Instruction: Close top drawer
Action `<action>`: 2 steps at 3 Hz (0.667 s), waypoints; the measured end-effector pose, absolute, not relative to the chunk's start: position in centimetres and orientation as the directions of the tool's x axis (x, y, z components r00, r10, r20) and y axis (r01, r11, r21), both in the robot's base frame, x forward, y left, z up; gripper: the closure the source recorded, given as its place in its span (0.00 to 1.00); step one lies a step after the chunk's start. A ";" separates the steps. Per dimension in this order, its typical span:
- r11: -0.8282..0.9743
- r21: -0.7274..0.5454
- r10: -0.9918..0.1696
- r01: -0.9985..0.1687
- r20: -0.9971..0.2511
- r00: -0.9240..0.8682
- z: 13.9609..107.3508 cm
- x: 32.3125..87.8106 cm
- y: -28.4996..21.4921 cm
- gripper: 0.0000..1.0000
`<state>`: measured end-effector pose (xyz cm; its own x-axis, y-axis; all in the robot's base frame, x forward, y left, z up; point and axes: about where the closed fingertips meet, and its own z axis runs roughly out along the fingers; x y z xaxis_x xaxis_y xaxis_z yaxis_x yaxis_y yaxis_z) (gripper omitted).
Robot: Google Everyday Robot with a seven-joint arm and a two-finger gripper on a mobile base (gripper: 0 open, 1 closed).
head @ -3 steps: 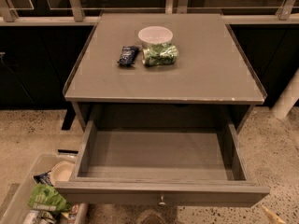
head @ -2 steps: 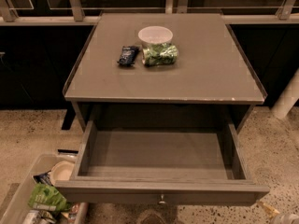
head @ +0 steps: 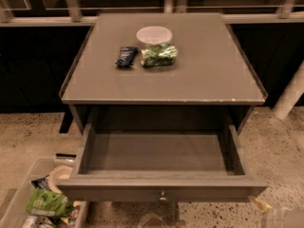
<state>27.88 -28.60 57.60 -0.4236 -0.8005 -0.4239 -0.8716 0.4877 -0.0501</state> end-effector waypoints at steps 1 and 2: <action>0.488 -0.050 -0.801 -0.872 -0.424 -0.423 57.6 27.9 -28.6 0.00; 0.369 -0.021 -0.828 -0.929 -0.461 -0.319 57.3 30.1 -25.9 0.00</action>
Offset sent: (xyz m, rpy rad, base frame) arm 0.1000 0.1123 -0.0112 0.2317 0.0400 0.6172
